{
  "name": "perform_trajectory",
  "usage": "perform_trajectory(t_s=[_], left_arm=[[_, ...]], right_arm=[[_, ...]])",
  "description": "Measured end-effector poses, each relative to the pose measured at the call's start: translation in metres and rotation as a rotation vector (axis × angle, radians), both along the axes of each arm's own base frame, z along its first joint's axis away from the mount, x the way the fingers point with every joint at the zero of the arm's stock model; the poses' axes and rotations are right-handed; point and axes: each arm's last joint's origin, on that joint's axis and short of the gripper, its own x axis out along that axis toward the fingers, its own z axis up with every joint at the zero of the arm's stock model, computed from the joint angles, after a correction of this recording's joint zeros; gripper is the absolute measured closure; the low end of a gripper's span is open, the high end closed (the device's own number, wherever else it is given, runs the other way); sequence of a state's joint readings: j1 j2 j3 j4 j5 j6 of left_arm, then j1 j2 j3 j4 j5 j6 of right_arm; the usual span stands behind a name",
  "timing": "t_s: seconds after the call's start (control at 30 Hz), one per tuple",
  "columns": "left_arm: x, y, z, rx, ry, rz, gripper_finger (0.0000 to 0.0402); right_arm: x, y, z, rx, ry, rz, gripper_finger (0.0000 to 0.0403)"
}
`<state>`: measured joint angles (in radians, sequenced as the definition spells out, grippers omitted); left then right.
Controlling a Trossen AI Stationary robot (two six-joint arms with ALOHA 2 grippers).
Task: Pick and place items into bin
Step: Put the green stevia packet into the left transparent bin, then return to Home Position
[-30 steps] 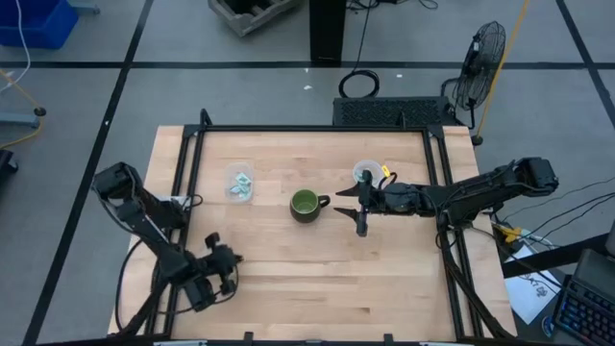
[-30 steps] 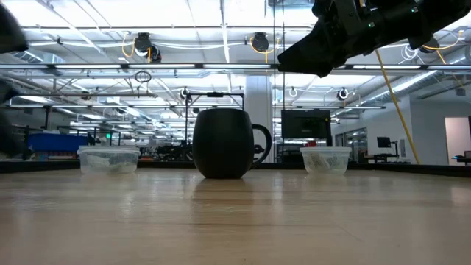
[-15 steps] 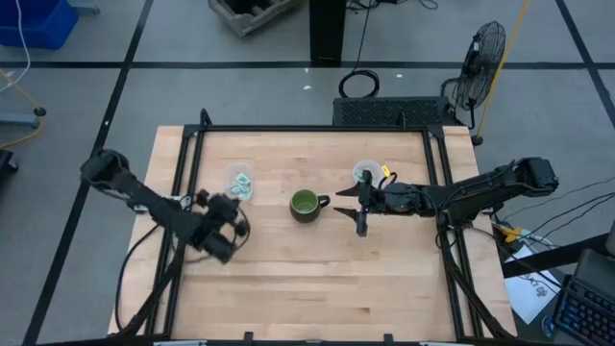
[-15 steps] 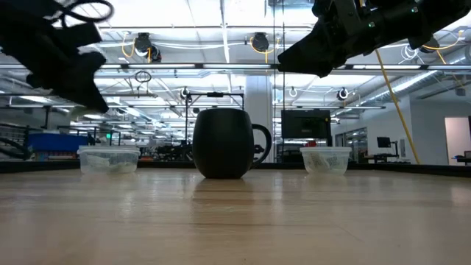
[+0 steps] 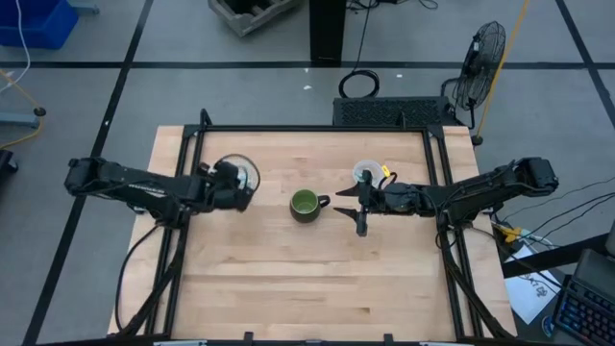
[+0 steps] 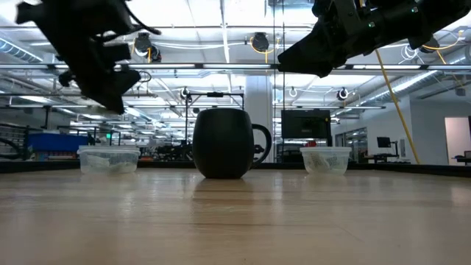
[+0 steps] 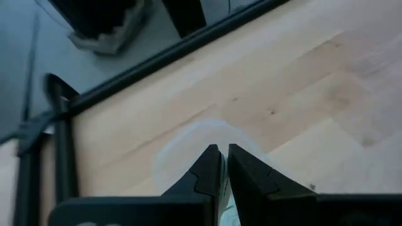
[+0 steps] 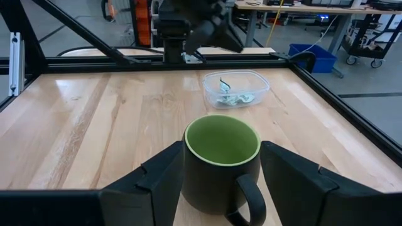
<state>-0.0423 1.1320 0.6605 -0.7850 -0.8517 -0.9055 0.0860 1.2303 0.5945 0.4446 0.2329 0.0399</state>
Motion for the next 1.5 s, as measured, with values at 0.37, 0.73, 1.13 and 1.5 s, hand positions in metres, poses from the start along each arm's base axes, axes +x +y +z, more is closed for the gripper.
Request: perform_trajectory(t_s=[0.37,0.73,1.13,1.5], left_arm=[[0.004,0.046,-0.010,-0.198,-0.042,-0.010,0.0366],[0.002,0.052,-0.024,-0.242,-0.119,-0.005,0.0301],[0.017,0.013,-0.019,-0.145,-0.142,-0.211,0.0166],[0.027,-0.092,0.008,-0.023,-0.395,-0.920,0.0158]], right_arm=[[0.000,0.000,0.000,0.001,0.000,0.001,0.0202],[0.000,0.000,0.000,0.001,0.002,0.001,0.0202],[-0.001,0.001,0.002,0.100,-0.020,0.002,0.0202],[-0.013,0.015,-0.003,0.111,0.088,0.098,0.0202]])
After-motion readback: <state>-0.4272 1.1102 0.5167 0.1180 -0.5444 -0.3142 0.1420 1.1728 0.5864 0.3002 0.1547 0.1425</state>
